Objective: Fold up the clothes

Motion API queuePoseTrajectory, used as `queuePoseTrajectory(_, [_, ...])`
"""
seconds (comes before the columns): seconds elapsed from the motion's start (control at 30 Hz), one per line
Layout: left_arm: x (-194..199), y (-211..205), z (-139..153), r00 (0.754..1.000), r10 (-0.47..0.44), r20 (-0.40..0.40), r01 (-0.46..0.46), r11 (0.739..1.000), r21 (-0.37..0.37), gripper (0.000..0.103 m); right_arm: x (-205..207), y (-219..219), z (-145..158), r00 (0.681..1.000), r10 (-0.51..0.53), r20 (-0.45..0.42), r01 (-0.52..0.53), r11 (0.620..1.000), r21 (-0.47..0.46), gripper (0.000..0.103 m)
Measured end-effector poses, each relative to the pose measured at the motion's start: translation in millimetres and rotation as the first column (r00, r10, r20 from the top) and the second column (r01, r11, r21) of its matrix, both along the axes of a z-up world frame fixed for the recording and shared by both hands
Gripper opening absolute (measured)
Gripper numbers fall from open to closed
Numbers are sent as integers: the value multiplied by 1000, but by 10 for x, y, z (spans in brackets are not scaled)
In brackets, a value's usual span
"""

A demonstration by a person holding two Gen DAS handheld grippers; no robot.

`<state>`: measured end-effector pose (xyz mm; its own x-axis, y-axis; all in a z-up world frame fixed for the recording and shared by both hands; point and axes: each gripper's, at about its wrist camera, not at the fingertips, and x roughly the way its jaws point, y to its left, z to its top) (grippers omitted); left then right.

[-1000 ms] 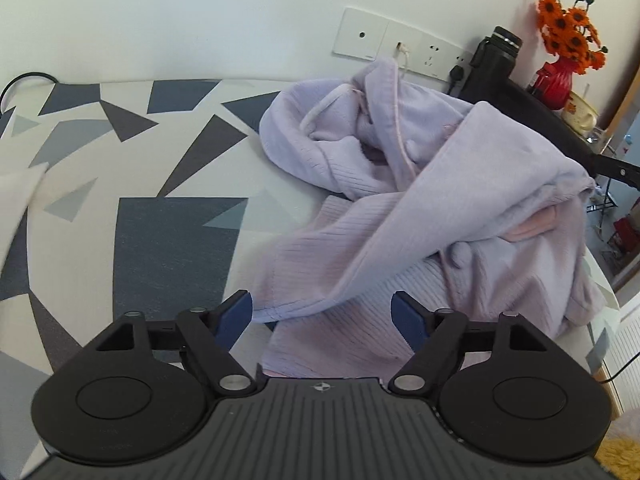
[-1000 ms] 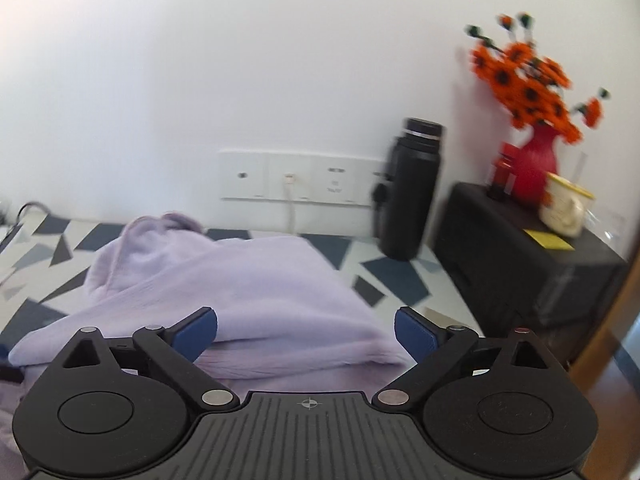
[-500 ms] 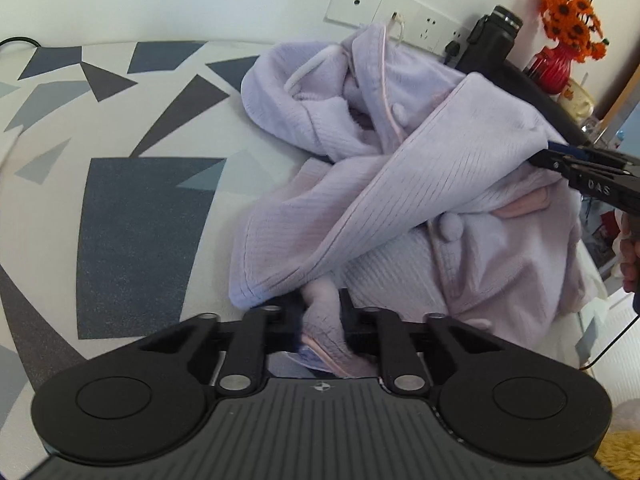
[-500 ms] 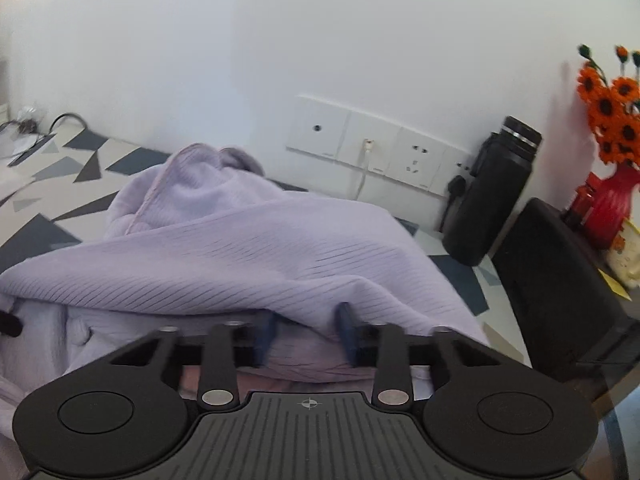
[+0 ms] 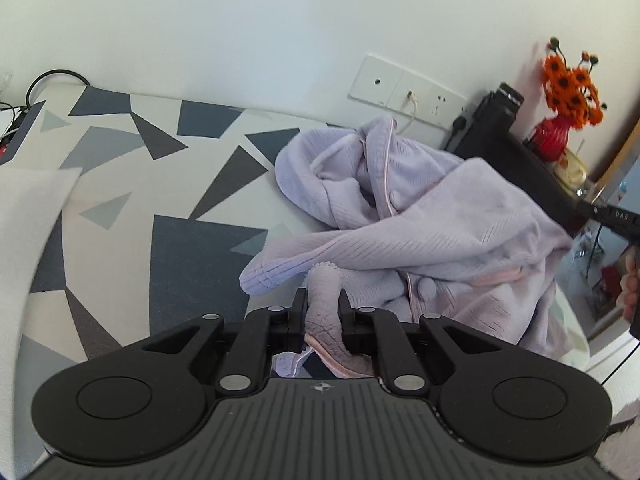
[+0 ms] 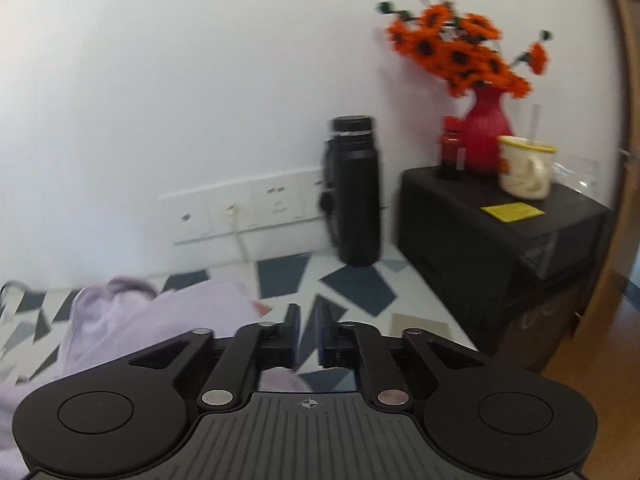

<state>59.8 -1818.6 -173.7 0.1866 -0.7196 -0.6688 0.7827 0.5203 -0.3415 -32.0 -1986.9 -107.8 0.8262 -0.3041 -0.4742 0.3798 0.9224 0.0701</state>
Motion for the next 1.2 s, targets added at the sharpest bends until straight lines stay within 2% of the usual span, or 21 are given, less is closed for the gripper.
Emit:
queuePoseTrajectory(0.03, [-17,-19,-11,1000,6,-5,-6,1000,4,13,64,127,-28,997,68,-21,-69,997,-24,47])
queuePoseTrajectory(0.07, [-34,-38,-19,1000,12,-10,-11,1000,8,13,128,254,-56,990,135,-44,-137,989,-46,52])
queuePoseTrajectory(0.13, [-63,-61,-7,1000,16,-10,-16,1000,11,13,277,523,-127,963,252,-98,-261,961,-92,71])
queuePoseTrajectory(0.17, [-75,-69,9,1000,13,-3,-13,1000,13,13,369,669,-176,946,296,-130,-311,943,-117,74])
queuePoseTrajectory(0.23, [-90,-74,38,1000,4,17,-5,1000,23,13,542,949,-311,916,351,-196,-386,903,-187,89])
queuePoseTrajectory(0.3, [-84,-70,44,1000,6,17,-6,999,35,13,700,1181,-442,888,379,-261,-441,864,-244,97])
queuePoseTrajectory(0.33, [-87,-67,39,1000,8,13,-9,999,41,13,756,1229,-490,882,377,-282,-448,856,-257,97])
queuePoseTrajectory(0.37, [-91,-65,33,1000,11,10,-11,999,47,13,795,1242,-519,884,368,-288,-442,857,-263,95])
queuePoseTrajectory(0.4, [-107,-65,26,1000,11,12,-12,998,55,13,830,1247,-542,888,357,-290,-433,861,-266,80])
queuePoseTrajectory(0.43, [-123,-66,18,1000,11,14,-12,998,62,13,839,1189,-525,899,345,-271,-410,879,-242,49])
queuePoseTrajectory(0.5, [-152,-68,-2,1000,10,15,-11,997,76,14,838,1028,-466,923,314,-222,-354,919,-172,21])
queuePoseTrajectory(0.53, [-161,-69,-16,1000,9,12,-10,997,83,14,801,929,-409,937,302,-176,-327,936,-132,12])
queuePoseTrajectory(0.63, [-154,-70,-78,1000,19,-10,-18,994,107,15,647,611,-211,967,254,-14,-254,967,-1,10])
queuePoseTrajectory(0.7, [-145,-68,-110,1000,17,-14,-15,993,114,15,467,467,-56,980,175,97,-177,984,18,10])
queuePoseTrajectory(0.77, [-139,-66,-133,1000,8,-9,-7,993,117,15,268,310,104,978,64,197,-71,997,29,10])
queuePoseTrajectory(0.87, [-133,-81,-159,1000,-6,-6,7,992,123,15,-36,-12,293,947,-159,281,154,987,38,10])
queuePoseTrajectory(0.97, [-108,-106,-199,1000,-7,-17,9,991,134,15,-140,-339,263,946,-263,191,263,964,23,10])
queuePoseTrajectory(1.0, [-97,-115,-217,1000,-3,-24,7,990,139,15,-148,-406,190,952,-270,141,270,963,24,10])
queuePoseTrajectory(1.1, [-77,-149,-270,999,11,-44,-4,987,160,15,-131,-518,-121,965,-261,-32,262,965,24,10])
queuePoseTrajectory(1.2, [-87,-178,-311,998,14,-53,-4,984,176,15,-82,-436,-534,956,-233,-178,242,970,35,10])
